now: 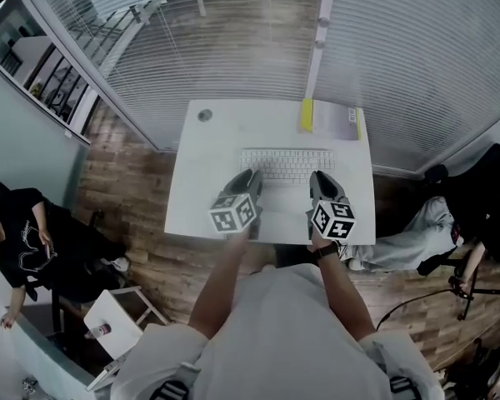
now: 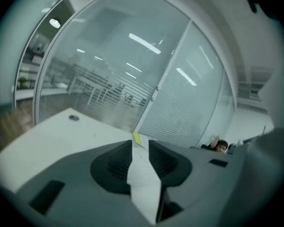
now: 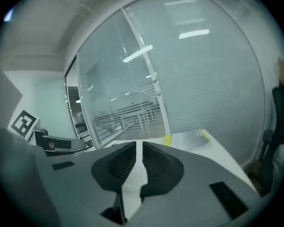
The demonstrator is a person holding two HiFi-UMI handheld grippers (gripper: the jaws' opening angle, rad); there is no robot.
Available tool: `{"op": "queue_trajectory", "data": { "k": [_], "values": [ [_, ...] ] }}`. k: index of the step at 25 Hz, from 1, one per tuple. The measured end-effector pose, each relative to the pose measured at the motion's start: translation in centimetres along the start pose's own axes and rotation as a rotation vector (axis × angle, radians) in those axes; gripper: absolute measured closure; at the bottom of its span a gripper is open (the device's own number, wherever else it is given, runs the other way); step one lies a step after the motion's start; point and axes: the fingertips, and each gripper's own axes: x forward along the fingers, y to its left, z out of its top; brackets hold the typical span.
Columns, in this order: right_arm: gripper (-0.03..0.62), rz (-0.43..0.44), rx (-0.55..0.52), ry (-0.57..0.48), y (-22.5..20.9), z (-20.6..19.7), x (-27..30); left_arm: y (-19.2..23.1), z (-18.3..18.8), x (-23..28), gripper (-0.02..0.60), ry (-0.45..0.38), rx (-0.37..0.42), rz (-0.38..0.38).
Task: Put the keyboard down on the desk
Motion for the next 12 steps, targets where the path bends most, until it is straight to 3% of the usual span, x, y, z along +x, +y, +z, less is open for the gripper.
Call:
{"op": "queue_trajectory", "data": {
  "k": [3,6,12],
  "values": [
    [0.554,-0.031,-0.119,-0.108,0.4,4.8,-1.9,-1.8,3.6,-1.1,0.487,-0.089,0.191,0.026],
    [0.568,-0.050,-0.185,-0.174,0.8,8.4,-3.2,-3.7,6.5,-2.1,0.506,-0.171,0.331,0.052],
    [0.583,-0.044,-0.226,-0.230,2.1,11.8,-4.9,-7.4,9.4,-3.6,0.566,-0.236,0.492,0.069]
  ]
}}
